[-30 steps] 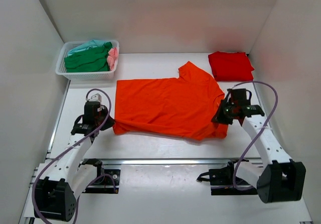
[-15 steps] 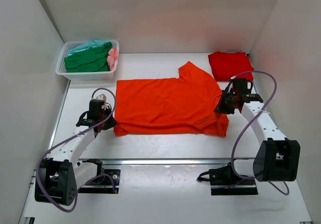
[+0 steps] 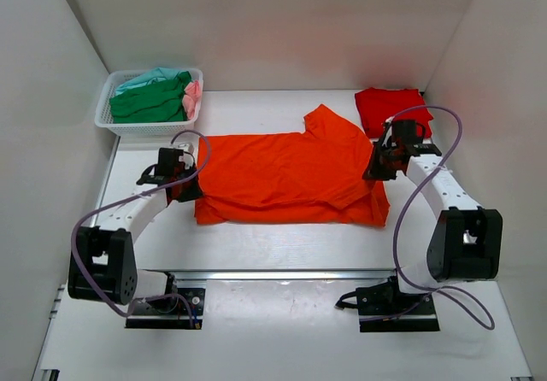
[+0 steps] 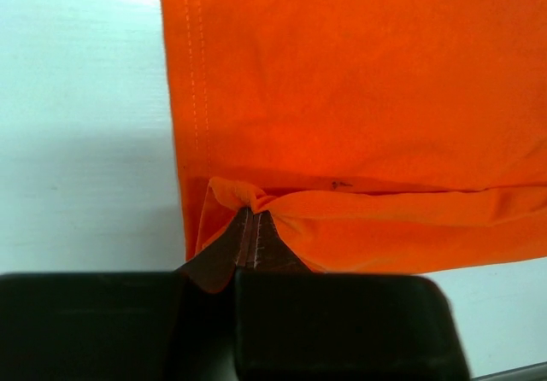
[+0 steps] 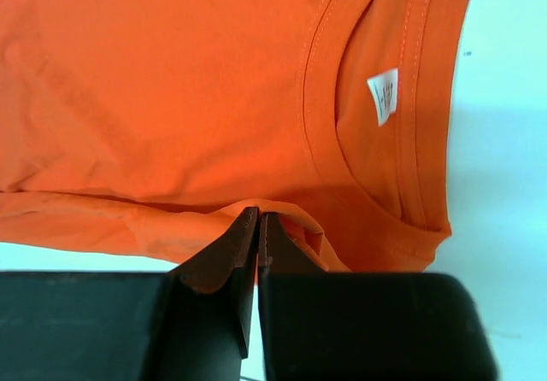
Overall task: Fold and stack the t-shirts
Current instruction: Fold the flattened tshirt in 1/3 of the way
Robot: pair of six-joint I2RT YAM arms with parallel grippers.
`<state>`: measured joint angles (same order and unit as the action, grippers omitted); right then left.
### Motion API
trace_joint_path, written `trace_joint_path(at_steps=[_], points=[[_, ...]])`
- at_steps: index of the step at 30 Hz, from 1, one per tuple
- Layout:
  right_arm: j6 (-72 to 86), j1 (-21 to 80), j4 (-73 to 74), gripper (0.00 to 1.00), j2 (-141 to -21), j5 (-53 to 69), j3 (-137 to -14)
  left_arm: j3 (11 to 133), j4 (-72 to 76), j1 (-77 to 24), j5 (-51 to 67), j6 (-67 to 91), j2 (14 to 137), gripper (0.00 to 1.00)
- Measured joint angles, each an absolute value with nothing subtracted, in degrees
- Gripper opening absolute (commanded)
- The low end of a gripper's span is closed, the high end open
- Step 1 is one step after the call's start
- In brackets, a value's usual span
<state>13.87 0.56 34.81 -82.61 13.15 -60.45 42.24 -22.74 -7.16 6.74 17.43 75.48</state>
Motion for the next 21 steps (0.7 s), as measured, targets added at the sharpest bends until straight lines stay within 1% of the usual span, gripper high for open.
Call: trace_joint_path(at_steps=[6, 15, 17, 18, 19, 20, 21], points=[[11.75, 0.64, 34.17, 0.0, -86.5, 13.43, -63.02, 44.31, -24.16, -7.25, 7.6, 13.93, 78.56, 0.06], [9.23, 1.43, 32.91, 0.0, -91.96, 14.68, -68.79, 45.63, -25.41, -6.85, 7.68, 11.86, 80.49, 0.06], [8.43, 1.8, 32.95, 0.0, -94.35, 14.74, -71.16, 47.0, -25.41, -6.81, 7.66, 11.7, 81.97, 0.16], [8.19, 1.89, 32.88, 0.0, -95.15, 14.74, -71.94, 48.1, -25.43, -6.81, 7.68, 11.46, 83.07, 0.35], [7.64, 2.11, 32.97, 0.06, -96.73, 14.74, -73.34, 49.01, -25.39, -6.81, 7.68, 11.14, 84.03, 0.37], [7.44, 2.2, 32.99, 0.2, -97.91, 14.59, -74.39, 50.15, -25.47, -6.79, 7.6, 11.18, 85.01, 0.39], [7.14, 2.24, 32.86, 0.26, -99.24, 14.06, -75.44, 51.4, -25.47, -6.7, 7.44, 11.22, 86.06, 0.45]])
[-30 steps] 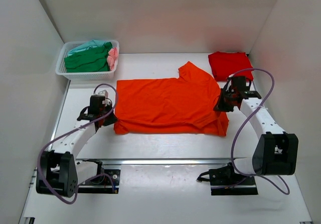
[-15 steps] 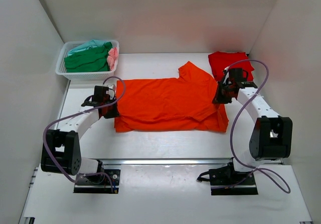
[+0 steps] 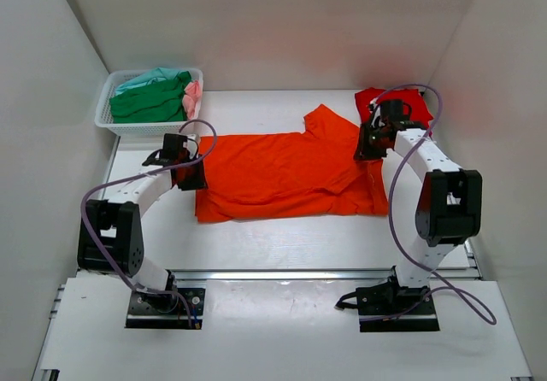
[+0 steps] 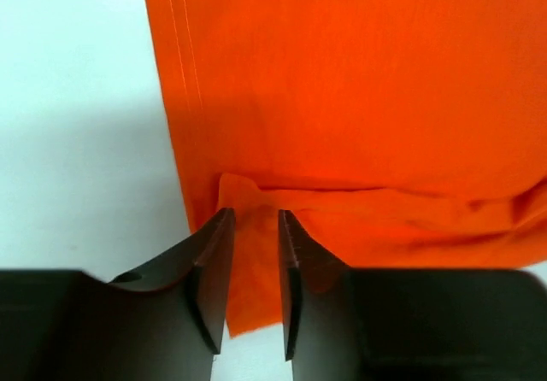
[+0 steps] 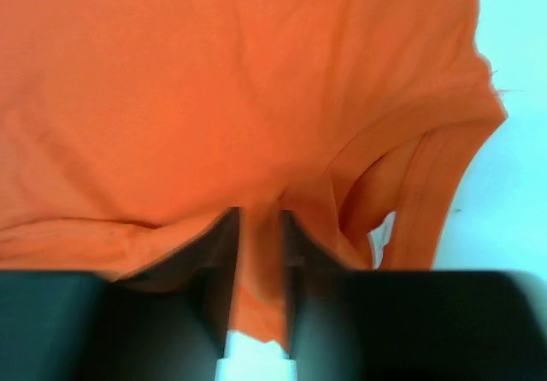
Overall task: Fold and stack the t-shirts
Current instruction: Fold the flattened tshirt in 1/3 of the way
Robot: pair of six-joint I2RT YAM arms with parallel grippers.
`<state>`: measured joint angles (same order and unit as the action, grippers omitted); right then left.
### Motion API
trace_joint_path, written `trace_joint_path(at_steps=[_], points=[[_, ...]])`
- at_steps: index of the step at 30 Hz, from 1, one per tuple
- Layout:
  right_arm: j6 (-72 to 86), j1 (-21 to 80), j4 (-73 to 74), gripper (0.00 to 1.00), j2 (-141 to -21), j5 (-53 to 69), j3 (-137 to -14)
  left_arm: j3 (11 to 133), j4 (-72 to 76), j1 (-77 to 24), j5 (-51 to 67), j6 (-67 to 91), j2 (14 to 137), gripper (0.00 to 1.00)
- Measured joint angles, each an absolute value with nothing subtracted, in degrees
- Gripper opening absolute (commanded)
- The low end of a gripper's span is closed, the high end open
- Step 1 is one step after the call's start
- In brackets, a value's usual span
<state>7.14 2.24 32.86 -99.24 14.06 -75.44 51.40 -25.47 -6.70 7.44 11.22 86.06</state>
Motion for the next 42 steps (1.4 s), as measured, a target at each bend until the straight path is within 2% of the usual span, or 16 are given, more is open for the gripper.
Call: trace_joint_path(at_steps=[1, 5, 10, 17, 22, 24, 25, 26, 27, 28, 29, 31, 42], points=[[7.16, 2.35, 32.64, 0.33, -100.01, 13.43, -75.96, 52.6, -25.3, -6.55, 7.22, 11.14, 86.94, 0.53], [6.79, 2.57, 32.36, 0.62, -99.59, 9.91, -75.75, 54.94, -26.35, -6.11, 6.17, 11.6, 87.18, 0.6], [6.72, 2.35, 32.62, 0.61, -91.68, 4.84, -69.23, 53.78, -28.45, -6.74, 5.37, 12.14, 83.11, 0.6], [6.85, 1.89, 35.09, 0.62, -83.94, 2.79, -59.44, 44.23, -30.13, -11.92, 5.23, 14.5, 76.69, 0.61], [6.83, 2.37, 35.92, 0.57, -84.07, 2.48, -54.96, 43.0, -30.48, -13.52, 4.12, 16.01, 78.13, 0.61], [6.85, 2.57, 36.14, 0.55, -84.47, 2.33, -54.68, 42.74, -30.13, -14.15, 3.49, 16.67, 78.83, 0.57], [6.85, 2.61, 36.38, 0.43, -84.95, 2.17, -54.52, 42.68, -29.78, -15.03, 2.35, 17.15, 80.38, 0.46], [6.61, 2.61, 36.4, 0.36, -85.1, 2.11, -54.35, 42.65, -29.74, -15.4, 2.13, 17.52, 81.14, 0.32], [6.61, 2.61, 36.25, 0.23, -85.17, 2.04, -53.93, 42.65, -29.61, -15.84, 1.85, 17.52, 82.15, 0.25], [6.63, 2.59, 36.18, 0.18, -85.17, 1.85, -53.28, 42.65, -29.43, -16.21, 1.5, 17.32, 83.24, 0.15], [6.66, 2.5, 36.23, 0.17, -85.27, 1.72, -52.64, 42.74, -29.34, -16.47, 0.84, 17.06, 84.53, 0.09], [6.66, 2.02, 36.34, 0.0, -85.86, 1.52, -51.46, 43.24, -29.17, -16.58, 0.49, 16.71, 85.01, 0.01], [6.11, -3.95, 36.6, 0.0, -88.66, -1.63, -50.74, 43.62, -29.87, -14.68, -1.78, 13.93, 84.95, 0.0]])
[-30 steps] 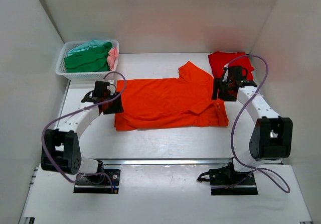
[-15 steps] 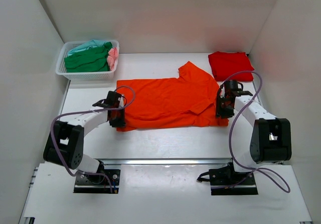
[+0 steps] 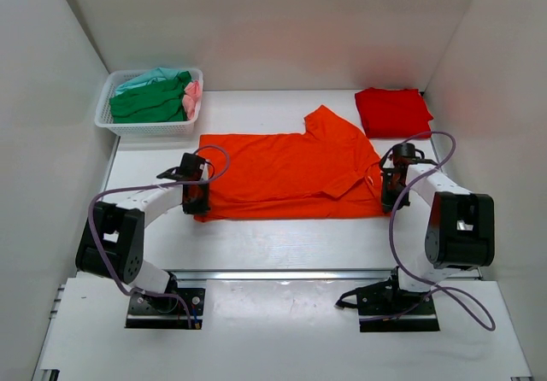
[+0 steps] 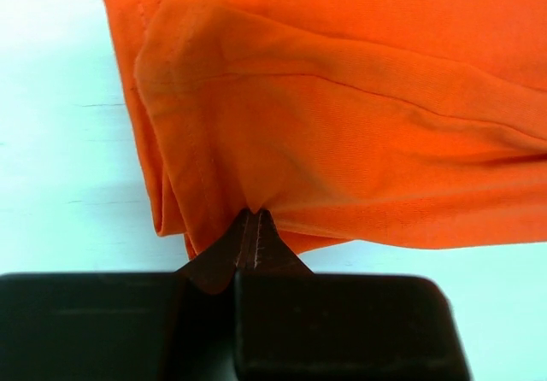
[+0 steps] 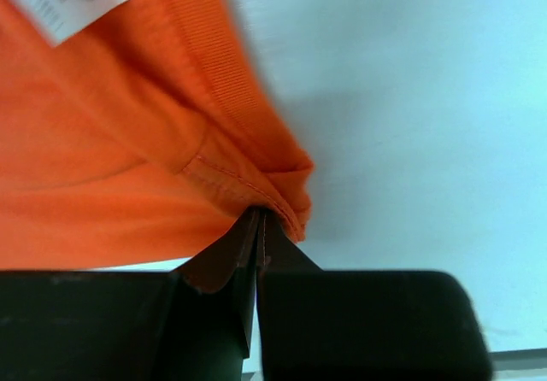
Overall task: Fold and stack the t-shirts
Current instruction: Fold the flattened tshirt in 1/3 of the way
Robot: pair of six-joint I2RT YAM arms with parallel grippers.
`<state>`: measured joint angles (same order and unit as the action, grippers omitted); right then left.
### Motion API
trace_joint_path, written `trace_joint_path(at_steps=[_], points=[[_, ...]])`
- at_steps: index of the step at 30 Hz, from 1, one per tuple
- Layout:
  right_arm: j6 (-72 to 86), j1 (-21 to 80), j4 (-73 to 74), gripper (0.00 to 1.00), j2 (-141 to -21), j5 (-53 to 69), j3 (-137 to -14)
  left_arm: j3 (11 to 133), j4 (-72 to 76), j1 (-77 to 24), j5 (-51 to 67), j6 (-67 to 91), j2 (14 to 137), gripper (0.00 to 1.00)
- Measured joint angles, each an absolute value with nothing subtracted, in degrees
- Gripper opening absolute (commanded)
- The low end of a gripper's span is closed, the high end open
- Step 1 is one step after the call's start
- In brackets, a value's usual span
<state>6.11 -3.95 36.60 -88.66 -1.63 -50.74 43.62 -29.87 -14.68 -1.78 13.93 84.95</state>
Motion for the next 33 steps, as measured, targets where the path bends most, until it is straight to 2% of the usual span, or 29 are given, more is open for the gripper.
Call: trace_joint_path(at_steps=[3, 5, 6, 7, 8, 9, 10, 13, 14, 17, 20, 26, 30, 33], points=[[5.91, -5.1, 37.26, 0.0, -88.66, -2.52, -51.42, 43.75, -30.28, -13.93, -2.55, 13.28, 84.95, 0.0], [5.74, -5.85, 37.56, 0.0, -88.66, -3.01, -52.12, 43.9, -30.76, -13.39, -2.92, 12.91, 84.95, 0.04], [5.69, -6.11, 37.8, 0.0, -88.66, -3.31, -52.51, 43.99, -31.05, -13.17, -3.07, 12.82, 84.95, 0.12], [5.67, -6.17, 38.19, 0.0, -88.66, -3.7, -53.06, 44.01, -31.33, -12.93, -3.22, 12.4, 84.9, 0.28], [5.52, -6.17, 38.44, 0.01, -88.64, -4.16, -53.54, 44.07, -31.77, -12.73, -3.29, 11.9, 84.79, 0.33], [5.48, -6.11, 38.89, 0.02, -88.53, -4.43, -54.11, 44.14, -32.34, -12.47, -3.38, 11.75, 84.53, 0.43], [5.37, -6.0, 39.42, 0.06, -88.4, -4.54, -54.61, 44.27, -33.06, -12.16, -3.4, 11.35, 83.99, 0.48], [5.43, -4.49, 42.02, 0.27, -86.59, -4.82, -56.9, 45.21, -35.18, -11.16, -2.31, 11.14, 80.66, 0.58], [5.48, -3.46, 42.68, 0.28, -85.65, -4.84, -57.91, 45.89, -35.73, -10.92, -1.98, 11.16, 79.18, 0.59], [5.54, 1.02, 43.24, 0.21, -83.46, -4.36, -61.43, 49.54, -35.9, -10.76, -0.64, 11.53, 74.98, 0.57], [6.44, 5.74, 41.25, 0.19, -83.35, -2.72, -62.92, 51.88, -33.28, -12.01, 0.34, 12.47, 73.89, 0.54], [9.96, 9.39, 36.14, 0.11, -90.35, 2.7, -61.67, 50.78, -26.48, -14.92, 0.91, 15.4, 83.18, 0.46], [12.47, 9.8, 33.36, 0.13, -93.3, 3.99, -57.1, 48.18, -25.52, -15.55, 0.56, 17.32, 90.41, 0.47], [14.24, 9.98, 33.17, 0.13, -92.68, 4.16, -53.32, 47.77, -25.91, -16.53, -1.15, 17.65, 89.3, 0.45]])
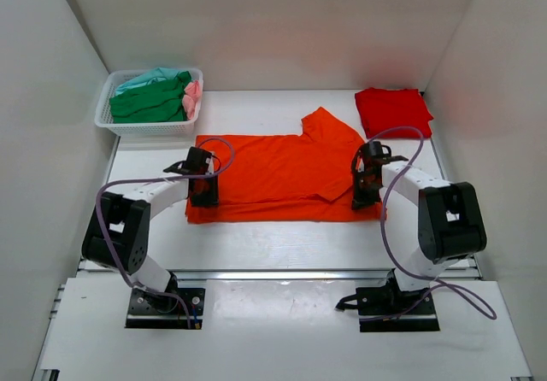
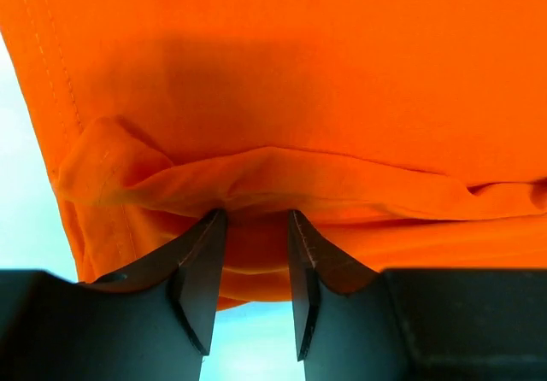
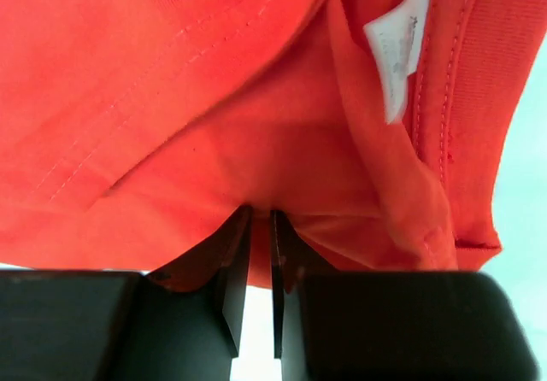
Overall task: Fold and stack the t-shirts
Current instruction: Fold the flattened tshirt in 1/3 of the way
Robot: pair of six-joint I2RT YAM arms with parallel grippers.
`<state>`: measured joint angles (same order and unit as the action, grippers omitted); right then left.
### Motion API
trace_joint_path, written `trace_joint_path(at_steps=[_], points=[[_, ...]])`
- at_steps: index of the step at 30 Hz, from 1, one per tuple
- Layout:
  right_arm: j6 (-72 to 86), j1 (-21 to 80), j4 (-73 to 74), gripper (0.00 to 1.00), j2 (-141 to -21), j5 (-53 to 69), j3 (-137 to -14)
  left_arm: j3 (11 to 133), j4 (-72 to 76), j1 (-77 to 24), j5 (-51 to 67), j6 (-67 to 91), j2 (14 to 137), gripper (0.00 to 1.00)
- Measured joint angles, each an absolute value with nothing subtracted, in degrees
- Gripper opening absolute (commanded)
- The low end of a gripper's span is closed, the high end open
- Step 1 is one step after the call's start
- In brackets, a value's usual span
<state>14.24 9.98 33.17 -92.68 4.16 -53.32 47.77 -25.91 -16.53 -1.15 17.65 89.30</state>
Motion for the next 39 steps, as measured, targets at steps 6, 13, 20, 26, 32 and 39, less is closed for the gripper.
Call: trace_joint_path(at_steps=[6, 13, 20, 26, 32, 39], points=[[17.08, 9.28, 34.59, 0.11, -84.49, 6.68, -46.06, 42.83, -30.76, -18.7, -1.58, 18.55, 83.07, 0.43], [16.56, 11.25, 41.1, 0.13, -80.23, 7.94, -45.23, 41.54, -37.15, -18.09, -1.13, 18.39, 74.43, 0.48], [14.83, 11.33, 38.15, 0.19, -77.93, 8.93, -52.05, 49.95, -38.41, -11.92, -1.41, 16.45, 72.79, 0.51], [14.81, 9.06, 29.43, 0.2, -85.69, 9.52, -51.35, 53.54, -35.68, -10.66, -1.72, 14.57, 81.49, 0.54], [17.96, 13.41, 27.88, 0.2, -87.7, 8.67, -46.92, 58.33, -33.78, -6.85, -2.79, 14.37, 90.13, 0.6], [20.82, 12.97, 26.39, 0.2, -80.31, 10.09, -39.46, 67.13, -29.93, -5.52, -3.11, 14.46, 97.49, 0.68]])
